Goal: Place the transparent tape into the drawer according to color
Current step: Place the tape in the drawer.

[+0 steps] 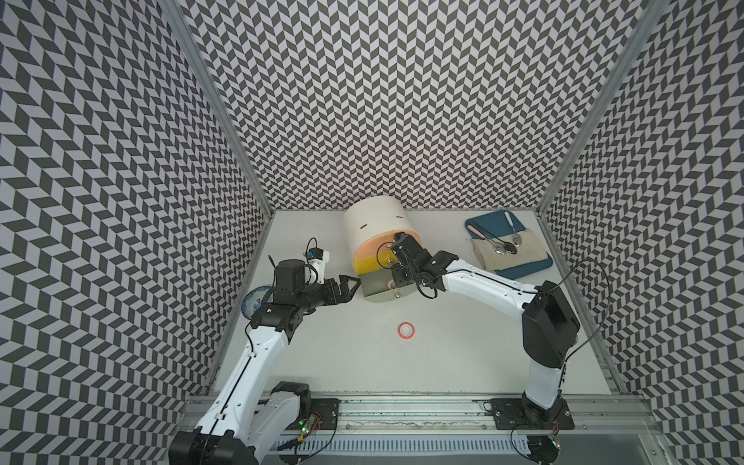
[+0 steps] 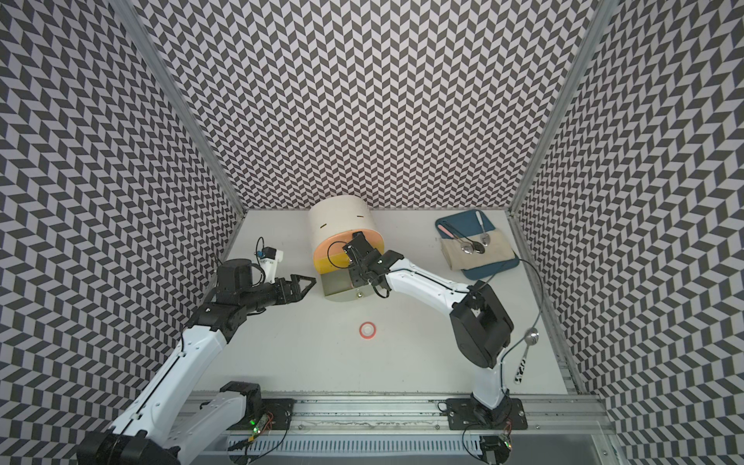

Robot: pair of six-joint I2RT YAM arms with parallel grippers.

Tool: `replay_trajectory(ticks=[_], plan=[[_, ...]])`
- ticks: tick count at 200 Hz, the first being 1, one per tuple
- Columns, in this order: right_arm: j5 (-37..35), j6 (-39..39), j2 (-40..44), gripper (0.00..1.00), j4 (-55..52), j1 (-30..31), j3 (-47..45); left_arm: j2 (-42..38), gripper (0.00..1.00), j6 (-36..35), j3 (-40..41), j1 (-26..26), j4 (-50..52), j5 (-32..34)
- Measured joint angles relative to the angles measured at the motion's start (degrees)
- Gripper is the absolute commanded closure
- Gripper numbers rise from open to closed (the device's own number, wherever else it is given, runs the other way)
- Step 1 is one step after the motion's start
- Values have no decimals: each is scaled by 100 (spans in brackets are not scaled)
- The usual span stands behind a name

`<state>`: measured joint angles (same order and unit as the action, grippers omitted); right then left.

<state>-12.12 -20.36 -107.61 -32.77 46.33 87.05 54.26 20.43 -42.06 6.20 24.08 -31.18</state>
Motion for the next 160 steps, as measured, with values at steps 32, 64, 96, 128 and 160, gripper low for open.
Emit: replay_trajectory(ticks=[32,64,96,128,160], plan=[[39,0,0,55,-2,0,0,0,0,0,0,-13,0,-2],[249,33,81,50,-24,7,-76,0,0,-2,0,-13,0,-2],[549,157,507,38,-188,61,-535,0,0,-7,0,-13,0,-2],[800,345,925,27,-490,339,-1008,0,0,-7,2,-24,0,-2],[999,494,1080,23,-778,789,-1390,-2,0,-2,44,-24,-11,-2]])
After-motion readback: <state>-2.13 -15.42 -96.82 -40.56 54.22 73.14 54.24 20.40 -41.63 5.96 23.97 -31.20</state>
